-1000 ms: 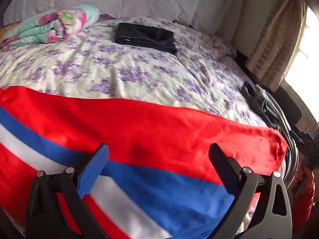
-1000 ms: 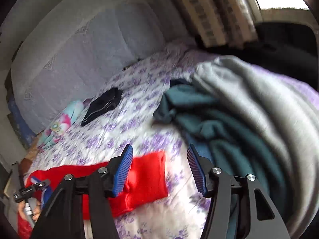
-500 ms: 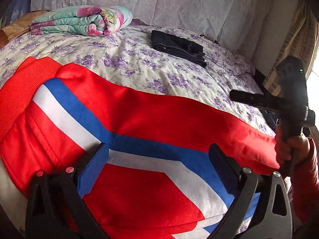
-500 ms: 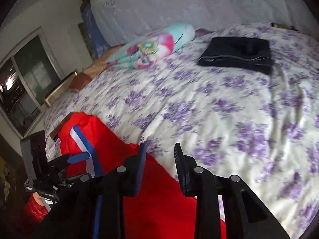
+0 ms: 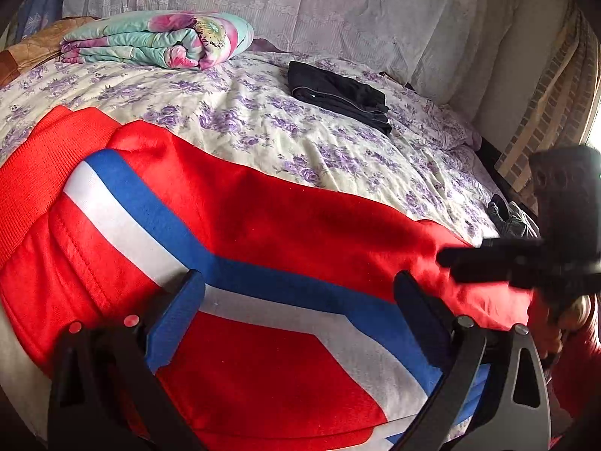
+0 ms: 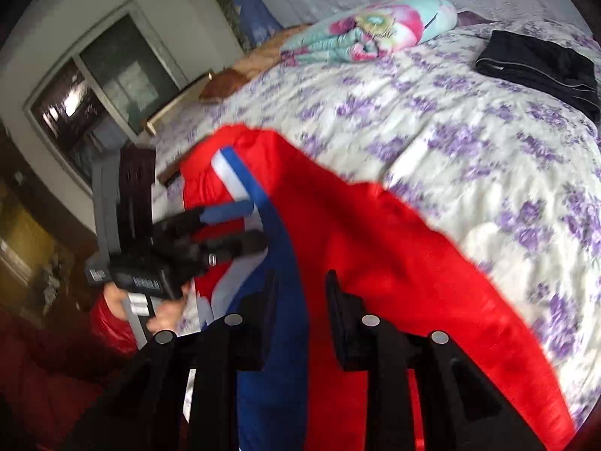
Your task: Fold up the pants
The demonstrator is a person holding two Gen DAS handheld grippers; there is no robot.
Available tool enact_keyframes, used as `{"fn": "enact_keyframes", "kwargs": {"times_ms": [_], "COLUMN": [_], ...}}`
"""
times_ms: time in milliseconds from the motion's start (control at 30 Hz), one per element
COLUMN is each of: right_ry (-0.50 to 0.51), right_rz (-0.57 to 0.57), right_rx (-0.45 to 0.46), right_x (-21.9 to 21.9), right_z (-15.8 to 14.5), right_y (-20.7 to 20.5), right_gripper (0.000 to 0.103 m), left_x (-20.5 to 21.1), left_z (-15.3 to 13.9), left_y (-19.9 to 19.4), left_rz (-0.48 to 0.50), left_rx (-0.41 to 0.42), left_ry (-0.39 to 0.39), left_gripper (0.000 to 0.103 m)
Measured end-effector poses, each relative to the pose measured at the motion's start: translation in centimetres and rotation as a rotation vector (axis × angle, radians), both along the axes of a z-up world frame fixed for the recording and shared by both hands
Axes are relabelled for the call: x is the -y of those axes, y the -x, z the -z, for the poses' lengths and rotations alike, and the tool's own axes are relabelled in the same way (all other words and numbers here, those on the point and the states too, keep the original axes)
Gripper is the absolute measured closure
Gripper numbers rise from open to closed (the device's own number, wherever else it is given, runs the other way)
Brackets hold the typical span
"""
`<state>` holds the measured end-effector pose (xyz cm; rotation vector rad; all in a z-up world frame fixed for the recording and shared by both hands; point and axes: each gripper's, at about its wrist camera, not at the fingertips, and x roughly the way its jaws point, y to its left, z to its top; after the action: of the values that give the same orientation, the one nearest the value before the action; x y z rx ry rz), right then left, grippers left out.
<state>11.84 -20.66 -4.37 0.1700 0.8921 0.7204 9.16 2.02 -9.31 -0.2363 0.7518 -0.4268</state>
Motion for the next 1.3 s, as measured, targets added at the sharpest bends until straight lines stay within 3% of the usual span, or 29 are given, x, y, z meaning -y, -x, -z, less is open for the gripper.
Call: {"fn": "enact_keyframes", "kwargs": {"times_ms": [100,133,167,233,333,467,600,667,733,833,967,1067,1167,1200,1267,1300], "right_ry": [-0.040,-0.048,-0.055,-0.032,0.025,0.087,0.087,0.058,0.048,0.070,0.101,0.131,0.129,0.165,0.234,0.226], "right_rz": [0.092,0.116,0.121,0.100,0.035,0.000,0.008,0.014,0.027,0.014,-0.008,-0.003,0.086,0.117,0.180,0.182], "right_rx": [-0.020,-0.056,-0.096,-0.150,-0.139,-0.067,-0.103,-0.121,-0.122,-0.110,-0.077,0.029,0.085,0.097,0.077,0.006], "right_x": [1.7,2.0,2.0,1.2,-0.6,-1.9,-2.0,-2.1,-2.2,-2.8,-3.6,-3.9,-2.4,-2.2,-1.8,-1.4], "right_z": [-0.4,0.2,1.0,2.8,4.0,3.3,4.1,4.3,4.3,4.6,4.8,3.0,1.0,1.1,3.0,4.7], "right_y": [-4.0,-5.2,-6.2,-6.9,-5.4,-3.2,-4.0,-4.4,-4.6,-4.8,-4.4,-3.8,-6.6,-7.8,-10.2,-11.4], "right_gripper": [0.080,0.084,0.095,0.096,0.096,0.093,0.090,0.082,0.065,0.065,0.087,0.093,0.096,0.103,0.103,0.103], "left_x": [0.0,0.0,-0.1,-0.1,-0.1,-0.1,0.0,0.0,0.0,0.0,0.0,-0.1,-0.1,-0.1,0.0,0.0], "left_z": [0.0,0.0,0.0,0.0,0.0,0.1,0.0,0.0,0.0,0.0,0.0,0.0,0.0,0.0,0.0,0.1], "left_y": [0.0,0.0,-0.1,0.0,0.0,-0.1,0.0,0.0,0.0,0.0,0.0,0.0,-0.1,-0.1,-0.2,-0.2], "left_rz": [0.000,-0.001,-0.001,-0.001,-0.001,-0.001,-0.002,-0.001,-0.001,-0.002,-0.002,-0.001,0.000,0.000,-0.002,-0.003], "left_rx": [0.000,0.000,0.001,0.002,0.002,0.001,0.002,0.003,0.002,0.002,0.002,0.002,0.002,0.001,-0.005,-0.004], "left_ry": [-0.002,-0.001,0.000,0.002,0.004,0.000,0.006,0.008,0.007,0.008,0.008,0.008,0.007,0.006,-0.002,-0.006], "left_gripper": [0.005,0.005,0.005,0.005,0.005,0.005,0.005,0.005,0.005,0.005,0.005,0.005,0.005,0.005,0.005,0.005]}}
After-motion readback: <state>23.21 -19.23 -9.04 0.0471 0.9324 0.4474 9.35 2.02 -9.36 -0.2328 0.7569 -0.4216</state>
